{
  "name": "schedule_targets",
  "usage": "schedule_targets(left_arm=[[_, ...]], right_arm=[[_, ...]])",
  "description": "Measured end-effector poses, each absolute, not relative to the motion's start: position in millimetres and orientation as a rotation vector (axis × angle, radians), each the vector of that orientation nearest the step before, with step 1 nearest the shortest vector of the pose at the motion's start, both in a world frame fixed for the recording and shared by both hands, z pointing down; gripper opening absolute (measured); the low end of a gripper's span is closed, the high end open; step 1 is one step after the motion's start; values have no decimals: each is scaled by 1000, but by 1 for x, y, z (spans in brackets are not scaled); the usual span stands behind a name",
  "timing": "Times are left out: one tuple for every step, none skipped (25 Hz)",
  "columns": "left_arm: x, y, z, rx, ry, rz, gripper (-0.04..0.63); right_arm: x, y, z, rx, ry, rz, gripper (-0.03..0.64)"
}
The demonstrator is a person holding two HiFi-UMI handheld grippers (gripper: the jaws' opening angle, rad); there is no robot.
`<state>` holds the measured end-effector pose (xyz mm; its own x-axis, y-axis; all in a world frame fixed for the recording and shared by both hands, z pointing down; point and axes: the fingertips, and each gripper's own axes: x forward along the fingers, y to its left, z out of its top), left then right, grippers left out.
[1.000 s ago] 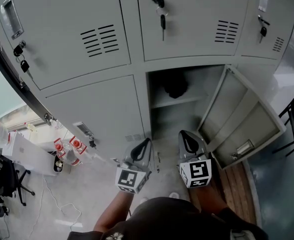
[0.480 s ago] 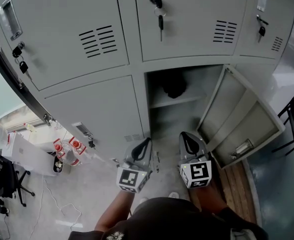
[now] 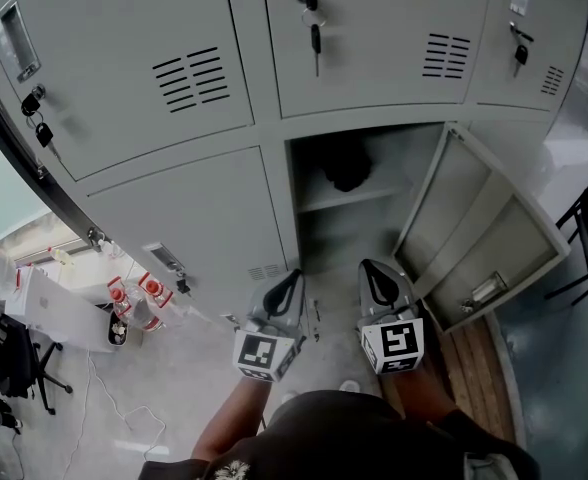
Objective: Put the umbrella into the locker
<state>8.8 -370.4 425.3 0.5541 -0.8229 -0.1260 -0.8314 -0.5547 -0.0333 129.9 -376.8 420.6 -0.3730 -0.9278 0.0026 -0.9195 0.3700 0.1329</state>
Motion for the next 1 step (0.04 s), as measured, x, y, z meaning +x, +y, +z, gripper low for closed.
schedule_targets(left_arm=[[9, -370, 427, -2697, 1438, 139, 5]], right_arm=[[130, -377, 421, 1711, -2535, -168, 3]])
